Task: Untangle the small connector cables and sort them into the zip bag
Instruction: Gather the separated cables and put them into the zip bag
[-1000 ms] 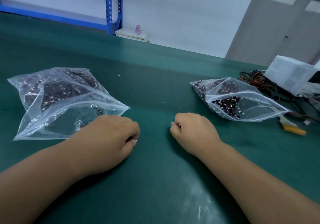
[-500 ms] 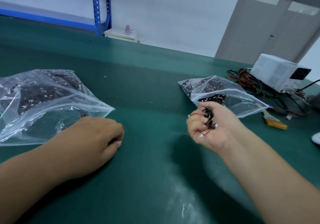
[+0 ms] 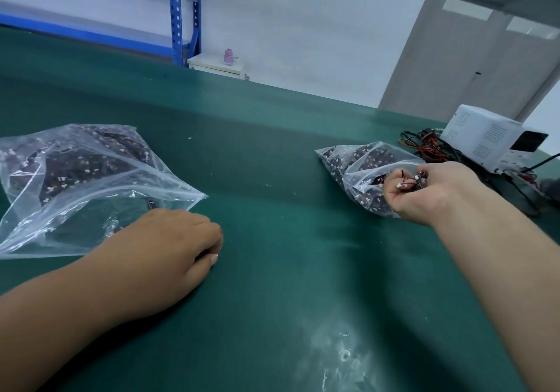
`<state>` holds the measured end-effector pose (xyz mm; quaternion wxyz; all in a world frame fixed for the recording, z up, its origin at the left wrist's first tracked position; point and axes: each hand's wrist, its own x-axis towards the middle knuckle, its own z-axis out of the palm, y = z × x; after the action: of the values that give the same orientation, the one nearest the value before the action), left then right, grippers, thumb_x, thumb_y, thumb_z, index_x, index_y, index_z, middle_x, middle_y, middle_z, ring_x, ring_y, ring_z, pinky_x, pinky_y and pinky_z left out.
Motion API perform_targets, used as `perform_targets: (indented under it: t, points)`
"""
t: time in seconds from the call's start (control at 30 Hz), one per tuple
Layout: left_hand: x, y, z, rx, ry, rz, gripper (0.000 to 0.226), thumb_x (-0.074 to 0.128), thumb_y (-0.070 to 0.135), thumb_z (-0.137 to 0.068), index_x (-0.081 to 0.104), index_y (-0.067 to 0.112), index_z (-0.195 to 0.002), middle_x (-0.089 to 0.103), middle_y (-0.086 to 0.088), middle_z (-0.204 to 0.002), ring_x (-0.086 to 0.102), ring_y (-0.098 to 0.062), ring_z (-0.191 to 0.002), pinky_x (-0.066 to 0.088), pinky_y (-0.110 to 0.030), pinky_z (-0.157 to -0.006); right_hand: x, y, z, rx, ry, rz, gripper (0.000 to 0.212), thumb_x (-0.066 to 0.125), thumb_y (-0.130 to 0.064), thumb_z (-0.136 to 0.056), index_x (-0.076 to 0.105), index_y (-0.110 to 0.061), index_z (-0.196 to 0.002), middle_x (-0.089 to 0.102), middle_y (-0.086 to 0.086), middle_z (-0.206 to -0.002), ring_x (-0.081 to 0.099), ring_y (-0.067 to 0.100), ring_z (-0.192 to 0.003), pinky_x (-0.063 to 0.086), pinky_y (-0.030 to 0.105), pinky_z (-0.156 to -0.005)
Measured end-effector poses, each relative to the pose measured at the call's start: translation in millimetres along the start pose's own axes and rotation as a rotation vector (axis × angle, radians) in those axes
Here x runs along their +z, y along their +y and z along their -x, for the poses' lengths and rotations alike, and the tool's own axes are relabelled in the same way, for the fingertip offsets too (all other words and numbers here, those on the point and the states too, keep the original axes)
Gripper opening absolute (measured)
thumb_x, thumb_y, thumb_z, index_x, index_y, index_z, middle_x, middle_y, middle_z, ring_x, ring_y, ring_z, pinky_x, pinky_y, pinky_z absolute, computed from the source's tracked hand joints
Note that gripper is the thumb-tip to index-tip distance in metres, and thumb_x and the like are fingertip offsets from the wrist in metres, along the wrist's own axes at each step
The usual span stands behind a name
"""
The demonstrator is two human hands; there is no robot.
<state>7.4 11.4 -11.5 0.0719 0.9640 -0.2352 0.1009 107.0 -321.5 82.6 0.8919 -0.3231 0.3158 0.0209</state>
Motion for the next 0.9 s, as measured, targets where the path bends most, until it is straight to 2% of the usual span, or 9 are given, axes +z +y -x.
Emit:
perform_targets:
  t: [0.13, 0.27, 0.37, 0.43, 0.53, 0.63, 0.7, 0.77, 0.9]
  points:
    - [0, 1, 0, 0.001, 0.007, 0.001, 0.022, 0.024, 0.049, -0.085, 0.042, 0.039, -0.078, 0.046, 0.022, -0.073, 0.047, -0.003, -0.074, 0.043, -0.028, -0.076, 3, -8, -7, 0.020, 0.011, 0.102, 0.012, 0.042, -0.002, -0.091, 0.051, -0.008, -0.096, 0.046, -0.005, -0.083, 0.046, 0.006, -0.064, 0.028, 0.015, -0.040]
    - [0, 1, 0, -0.001, 0.013, -0.003, 0.023, 0.023, 0.049, -0.084, 0.043, 0.038, -0.078, 0.046, 0.022, -0.072, 0.047, -0.003, -0.073, 0.043, -0.028, -0.075, 5, -15, -7, 0.003, -0.005, 0.317, 0.015, 0.044, 0.006, -0.088, 0.057, -0.003, -0.088, 0.050, 0.000, -0.069, 0.047, 0.008, -0.052, 0.029, 0.017, -0.034]
    - [0, 0, 0, -0.001, -0.003, 0.006, 0.021, 0.024, 0.049, -0.084, 0.042, 0.039, -0.079, 0.046, 0.023, -0.073, 0.047, -0.003, -0.075, 0.043, -0.027, -0.076, 9, -9, -11, -0.089, 0.025, 0.370, 0.013, 0.048, -0.001, -0.095, 0.055, -0.007, -0.086, 0.048, 0.000, -0.070, 0.045, 0.009, -0.058, 0.034, 0.016, -0.042]
    - [-1, 0, 0, 0.003, -0.006, 0.013, 0.018, 0.026, 0.049, -0.084, 0.041, 0.040, -0.078, 0.046, 0.023, -0.073, 0.047, -0.002, -0.074, 0.043, -0.027, -0.076, 12, -4, -11, -0.155, 0.042, 0.340, 0.010, 0.047, -0.009, -0.100, 0.056, -0.008, -0.095, 0.049, 0.001, -0.081, 0.047, 0.014, -0.065, 0.042, 0.024, -0.050]
    - [-2, 1, 0, 0.001, -0.007, 0.017, 0.017, 0.026, 0.049, -0.084, 0.040, 0.041, -0.077, 0.046, 0.023, -0.073, 0.047, -0.002, -0.074, 0.043, -0.027, -0.075, 14, 0, -6, -0.210, 0.044, 0.280, 0.017, 0.041, -0.011, -0.103, 0.051, 0.000, -0.095, 0.055, 0.016, -0.107, 0.055, 0.039, -0.091, 0.050, 0.052, -0.068]
    - [-2, 1, 0, -0.003, -0.009, 0.030, 0.017, 0.026, 0.050, -0.084, 0.039, 0.041, -0.077, 0.046, 0.023, -0.073, 0.047, -0.001, -0.075, 0.042, -0.026, -0.076, 15, 2, -3, -0.172, 0.032, 0.288, 0.035, 0.041, -0.009, -0.101, 0.041, 0.003, -0.134, 0.032, 0.022, -0.152, 0.026, 0.055, -0.139, 0.030, 0.074, -0.101]
    - [-3, 1, 0, -0.009, -0.012, 0.035, 0.017, 0.025, 0.050, -0.083, 0.038, 0.041, -0.077, 0.046, 0.024, -0.073, 0.046, 0.000, -0.075, 0.041, -0.025, -0.075, 16, 1, -2, -0.179, 0.052, 0.343, 0.052, 0.044, -0.009, -0.101, 0.028, -0.004, -0.150, 0.016, 0.017, -0.163, 0.001, 0.054, -0.147, 0.012, 0.075, -0.110]
    - [-3, 1, 0, -0.012, -0.008, 0.042, 0.015, 0.028, 0.049, -0.084, 0.039, 0.041, -0.077, 0.046, 0.024, -0.073, 0.045, 0.002, -0.075, 0.039, -0.024, -0.074, 17, 0, 2, -0.209, 0.066, 0.411, 0.050, 0.048, -0.009, -0.099, 0.032, 0.000, -0.145, 0.013, 0.016, -0.164, -0.003, 0.053, -0.147, 0.008, 0.078, -0.110]
    - [-3, 2, 2, -0.022, 0.006, 0.037, 0.009, 0.043, 0.042, -0.089, 0.043, 0.040, -0.080, 0.047, 0.024, -0.076, 0.045, 0.002, -0.077, 0.036, -0.022, -0.074, 17, 7, 20, -0.231, 0.091, 0.539, 0.020, 0.052, -0.012, -0.097, 0.046, -0.001, -0.112, 0.026, 0.015, -0.158, 0.008, 0.052, -0.146, 0.010, 0.083, -0.104]
